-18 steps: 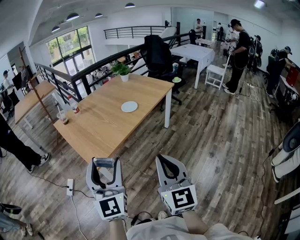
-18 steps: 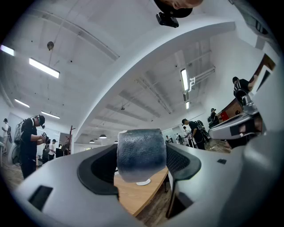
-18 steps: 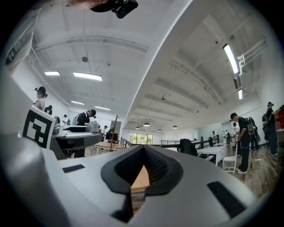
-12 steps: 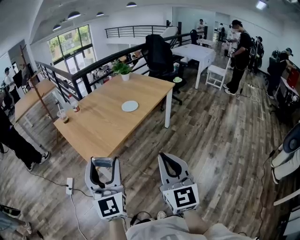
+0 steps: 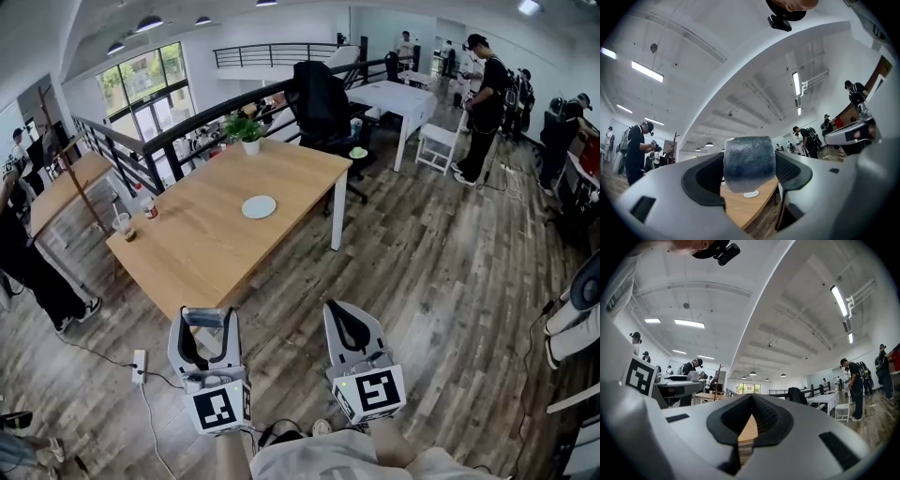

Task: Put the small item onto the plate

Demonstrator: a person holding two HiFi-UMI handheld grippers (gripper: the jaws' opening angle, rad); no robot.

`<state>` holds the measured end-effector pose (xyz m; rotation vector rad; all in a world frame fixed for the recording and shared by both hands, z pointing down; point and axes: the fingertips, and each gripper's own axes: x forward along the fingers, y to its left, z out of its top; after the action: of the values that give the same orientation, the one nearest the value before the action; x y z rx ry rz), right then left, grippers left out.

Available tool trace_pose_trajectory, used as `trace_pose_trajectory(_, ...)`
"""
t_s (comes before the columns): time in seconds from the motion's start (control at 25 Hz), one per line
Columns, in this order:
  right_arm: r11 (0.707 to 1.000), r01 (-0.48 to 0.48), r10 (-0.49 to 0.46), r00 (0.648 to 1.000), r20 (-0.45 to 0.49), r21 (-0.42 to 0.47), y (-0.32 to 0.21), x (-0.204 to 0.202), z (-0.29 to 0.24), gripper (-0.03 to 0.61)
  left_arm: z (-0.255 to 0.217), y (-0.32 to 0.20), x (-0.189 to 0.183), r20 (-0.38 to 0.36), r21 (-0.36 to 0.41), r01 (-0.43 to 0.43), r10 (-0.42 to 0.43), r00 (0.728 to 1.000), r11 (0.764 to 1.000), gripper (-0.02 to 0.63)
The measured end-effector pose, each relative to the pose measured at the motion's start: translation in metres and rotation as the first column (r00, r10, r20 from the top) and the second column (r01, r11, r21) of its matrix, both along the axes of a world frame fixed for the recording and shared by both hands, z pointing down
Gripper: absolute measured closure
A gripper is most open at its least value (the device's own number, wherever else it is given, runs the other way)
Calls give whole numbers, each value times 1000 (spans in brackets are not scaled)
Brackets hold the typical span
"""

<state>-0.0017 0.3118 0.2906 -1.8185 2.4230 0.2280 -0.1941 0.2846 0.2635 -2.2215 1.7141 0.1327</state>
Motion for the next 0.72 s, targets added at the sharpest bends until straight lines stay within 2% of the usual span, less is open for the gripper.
trace_pose_trajectory(0.12,1000,-18,18,999,26,-2,-5,15,4,561,-1,-2,11,2,21,-13,13,1000,1000,296)
trace_pose_trajectory(0.32,999,-6,7,999,33,-31,-13,23,18,561,5,-6,20,14,14,-18,18,1000,1000,296)
trace_pose_trajectory(0.52,999,27,-27,1000,16,-42,-21,23,20,561,2,-18,21,-30,5,-7,7,1000,1000,296)
trace_pose_trajectory(0.72,997,33,-32,999,21,-68,-42,32,28,561,6,-37,28,-20,2,0,0,1000,1000,295)
